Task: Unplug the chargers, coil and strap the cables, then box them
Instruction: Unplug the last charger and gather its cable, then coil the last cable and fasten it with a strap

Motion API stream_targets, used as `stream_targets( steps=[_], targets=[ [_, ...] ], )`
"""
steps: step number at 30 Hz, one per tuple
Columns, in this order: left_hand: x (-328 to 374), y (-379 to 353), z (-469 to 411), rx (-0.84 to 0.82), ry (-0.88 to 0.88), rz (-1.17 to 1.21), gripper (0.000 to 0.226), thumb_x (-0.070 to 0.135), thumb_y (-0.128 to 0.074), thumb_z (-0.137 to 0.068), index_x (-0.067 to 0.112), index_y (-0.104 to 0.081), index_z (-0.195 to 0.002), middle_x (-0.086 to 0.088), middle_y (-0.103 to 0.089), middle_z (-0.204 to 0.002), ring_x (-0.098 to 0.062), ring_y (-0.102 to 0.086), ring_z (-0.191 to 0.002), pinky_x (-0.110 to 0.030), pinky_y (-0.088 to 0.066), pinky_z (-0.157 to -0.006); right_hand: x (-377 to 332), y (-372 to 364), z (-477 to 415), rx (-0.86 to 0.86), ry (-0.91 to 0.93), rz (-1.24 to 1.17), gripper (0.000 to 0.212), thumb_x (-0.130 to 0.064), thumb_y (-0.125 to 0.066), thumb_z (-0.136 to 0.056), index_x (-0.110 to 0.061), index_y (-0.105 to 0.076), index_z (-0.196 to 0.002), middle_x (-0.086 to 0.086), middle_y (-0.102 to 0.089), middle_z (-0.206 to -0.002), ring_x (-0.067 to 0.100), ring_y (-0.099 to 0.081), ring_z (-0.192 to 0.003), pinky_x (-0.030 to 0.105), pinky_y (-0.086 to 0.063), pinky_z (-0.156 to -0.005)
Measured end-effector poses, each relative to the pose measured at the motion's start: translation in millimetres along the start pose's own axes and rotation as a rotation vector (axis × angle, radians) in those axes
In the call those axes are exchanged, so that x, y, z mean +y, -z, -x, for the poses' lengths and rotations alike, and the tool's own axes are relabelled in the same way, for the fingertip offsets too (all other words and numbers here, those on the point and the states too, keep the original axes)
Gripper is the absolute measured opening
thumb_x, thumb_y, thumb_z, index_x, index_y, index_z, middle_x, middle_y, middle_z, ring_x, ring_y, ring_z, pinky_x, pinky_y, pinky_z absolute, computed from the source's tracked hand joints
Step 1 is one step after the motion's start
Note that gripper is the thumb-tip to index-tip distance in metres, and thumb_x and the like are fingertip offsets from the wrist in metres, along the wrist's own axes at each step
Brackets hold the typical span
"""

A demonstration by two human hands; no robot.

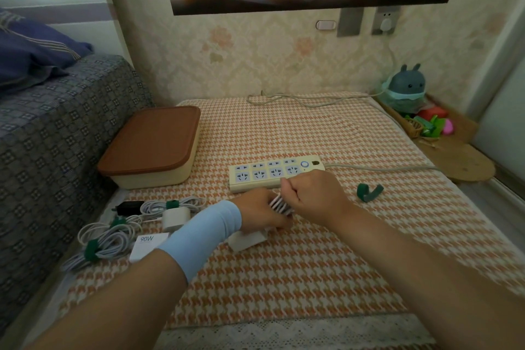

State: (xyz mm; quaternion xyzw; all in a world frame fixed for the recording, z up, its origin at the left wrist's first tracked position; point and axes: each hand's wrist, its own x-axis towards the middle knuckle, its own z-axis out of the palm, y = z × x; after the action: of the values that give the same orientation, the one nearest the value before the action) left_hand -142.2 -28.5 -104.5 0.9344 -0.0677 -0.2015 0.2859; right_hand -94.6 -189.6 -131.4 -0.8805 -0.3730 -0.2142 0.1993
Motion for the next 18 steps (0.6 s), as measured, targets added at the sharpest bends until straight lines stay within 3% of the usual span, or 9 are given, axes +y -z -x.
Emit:
stream_targets(
  steps=[5,8,11,13,15,18],
  targets=[
    [10.6,0.6,-6.2,0.33,-0.036,-0.356,0.043,0.041,-0.07,-0.081,0.025,-0.055,-0.118,0.002,-0.061,-0.107,-0.02,-0.059,-0.089,-0.038,-0.055,-0.08,12.6,-6.3,2.1,-0.159,-0.191,-0.055,0.061,-0.039,-0.027,-0.108,-0.017,-0.044,-0.053,-0.001,-0.038,-0.046,0.015,-0.031,-0.041,0.034,-0.026,-0.045],
    [19.0,-9.2,-10.8,0.244,-0.006,-0.456,0.047,0.031,-0.062,-0.087,0.022,-0.042,-0.129,-0.002,-0.063,-0.106,-0.022,-0.061,-0.085,-0.038,-0.057,-0.072,16.3,-2.8,-2.9,-0.25,-0.367,-0.191,0.062,-0.034,-0.03,-0.109,-0.014,-0.045,-0.053,0.005,-0.041,-0.05,0.021,-0.035,-0.046,0.036,-0.028,-0.05],
    [18.7,-20.5,-16.9,0.181,0.04,-0.366,0.06,0.045,-0.066,-0.083,0.024,-0.041,-0.133,0.0,-0.063,-0.111,-0.024,-0.063,-0.09,-0.037,-0.056,-0.073,21.2,5.0,1.5,-0.314,-0.451,-0.268,0.06,-0.031,-0.034,-0.109,-0.012,-0.044,-0.053,0.006,-0.041,-0.05,0.021,-0.033,-0.046,0.034,-0.027,-0.05],
    [18.6,-26.4,-23.0,0.179,0.061,-0.378,0.05,0.051,-0.067,-0.082,0.024,-0.053,-0.121,0.001,-0.065,-0.107,-0.023,-0.063,-0.091,-0.037,-0.056,-0.077,23.4,9.0,7.1,-0.327,-0.492,-0.318,0.057,-0.028,-0.037,-0.107,-0.012,-0.039,-0.052,0.004,-0.034,-0.048,0.018,-0.025,-0.043,0.032,-0.023,-0.048],
    [21.1,-31.1,-29.9,0.159,0.084,-0.412,0.022,0.045,-0.059,-0.089,0.023,-0.058,-0.094,0.0,-0.063,-0.087,-0.023,-0.063,-0.081,-0.034,-0.054,-0.069,25.8,12.5,9.9,-0.317,-0.53,-0.379,0.051,-0.029,-0.04,-0.106,-0.012,-0.037,-0.058,0.006,-0.032,-0.053,0.019,-0.025,-0.047,0.031,-0.022,-0.05],
    [22.9,-35.0,-39.5,0.102,0.099,-0.425,0.024,0.038,-0.049,-0.095,0.021,-0.059,-0.081,-0.003,-0.063,-0.079,-0.023,-0.06,-0.071,-0.033,-0.051,-0.065,31.7,21.5,10.8,-0.347,-0.604,-0.448,0.041,-0.042,-0.039,-0.108,-0.017,-0.044,-0.076,0.004,-0.045,-0.067,0.021,-0.043,-0.059,0.033,-0.037,-0.057]
  ],
)
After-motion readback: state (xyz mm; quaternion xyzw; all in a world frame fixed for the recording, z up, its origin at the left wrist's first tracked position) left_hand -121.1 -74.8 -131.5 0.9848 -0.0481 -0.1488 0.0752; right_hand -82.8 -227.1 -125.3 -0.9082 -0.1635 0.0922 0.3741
